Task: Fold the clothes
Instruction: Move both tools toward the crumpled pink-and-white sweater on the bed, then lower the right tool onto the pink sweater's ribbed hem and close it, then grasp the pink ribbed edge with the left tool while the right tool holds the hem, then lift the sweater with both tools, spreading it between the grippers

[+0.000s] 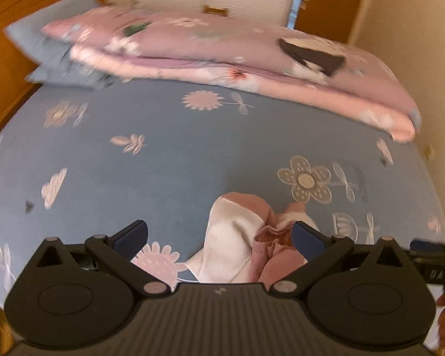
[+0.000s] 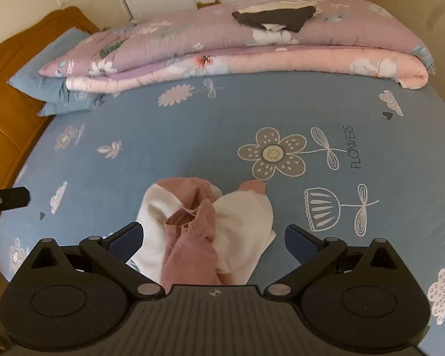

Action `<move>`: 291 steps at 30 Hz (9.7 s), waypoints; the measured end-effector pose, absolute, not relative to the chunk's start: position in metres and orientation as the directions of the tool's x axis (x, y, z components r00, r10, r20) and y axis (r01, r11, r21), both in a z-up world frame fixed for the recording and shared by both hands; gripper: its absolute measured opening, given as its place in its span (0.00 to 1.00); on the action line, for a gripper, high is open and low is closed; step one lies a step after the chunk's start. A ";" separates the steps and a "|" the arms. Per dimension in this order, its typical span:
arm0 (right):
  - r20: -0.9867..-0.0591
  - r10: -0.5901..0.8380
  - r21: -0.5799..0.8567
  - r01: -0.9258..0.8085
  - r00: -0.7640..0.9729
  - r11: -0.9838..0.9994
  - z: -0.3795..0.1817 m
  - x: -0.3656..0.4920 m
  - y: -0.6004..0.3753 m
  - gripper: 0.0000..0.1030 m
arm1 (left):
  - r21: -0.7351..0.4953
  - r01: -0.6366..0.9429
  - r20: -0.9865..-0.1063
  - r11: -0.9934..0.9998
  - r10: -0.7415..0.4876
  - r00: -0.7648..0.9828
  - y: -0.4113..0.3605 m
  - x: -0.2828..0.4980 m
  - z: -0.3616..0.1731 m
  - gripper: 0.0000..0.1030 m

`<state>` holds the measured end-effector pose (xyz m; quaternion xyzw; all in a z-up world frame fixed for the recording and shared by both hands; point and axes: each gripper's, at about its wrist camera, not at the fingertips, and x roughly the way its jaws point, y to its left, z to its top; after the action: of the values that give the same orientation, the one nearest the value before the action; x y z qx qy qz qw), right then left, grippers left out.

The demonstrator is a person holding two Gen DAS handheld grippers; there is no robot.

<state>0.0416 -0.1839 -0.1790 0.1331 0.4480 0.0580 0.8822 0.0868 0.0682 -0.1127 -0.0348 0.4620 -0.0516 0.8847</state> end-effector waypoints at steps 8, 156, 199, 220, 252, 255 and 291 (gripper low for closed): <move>-0.803 0.214 0.222 -0.054 0.557 0.974 -0.200 0.060 -0.158 1.00 | -0.064 0.041 -0.827 0.997 -0.075 0.557 0.077 0.097 -0.141 0.99; -0.942 0.224 0.304 0.353 0.248 0.885 -0.368 0.117 -0.165 0.11 | -0.266 0.339 -0.913 0.902 -0.349 0.212 0.020 0.185 -0.343 0.08; -0.901 0.202 0.235 0.038 0.384 0.971 -0.235 0.089 -0.134 0.09 | -0.290 0.444 -0.842 0.848 -0.447 0.302 0.056 0.146 -0.314 0.40; -0.916 0.160 0.195 0.058 0.367 0.979 -0.235 0.087 -0.133 0.09 | -0.471 0.300 -0.802 0.830 -0.544 0.247 0.072 0.175 -0.327 0.06; -0.885 0.148 0.090 -0.151 0.441 0.984 -0.169 0.033 -0.157 0.09 | -0.120 0.531 -0.826 0.839 -0.381 0.416 0.086 0.095 -0.161 0.06; -0.868 0.144 0.075 -0.161 0.476 0.984 -0.154 0.028 -0.162 0.09 | -0.098 0.524 -0.815 0.846 -0.370 0.445 0.086 0.089 -0.147 0.06; -0.788 0.133 0.020 -0.191 0.601 0.981 -0.099 0.007 -0.145 0.09 | -0.186 0.457 -0.755 0.870 -0.424 0.500 0.113 0.033 -0.169 0.08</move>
<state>0.0069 -0.1447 -0.0994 -0.0333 0.4373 0.0905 0.8942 0.0331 0.1127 -0.1692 0.0190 0.4304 -0.2543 0.8659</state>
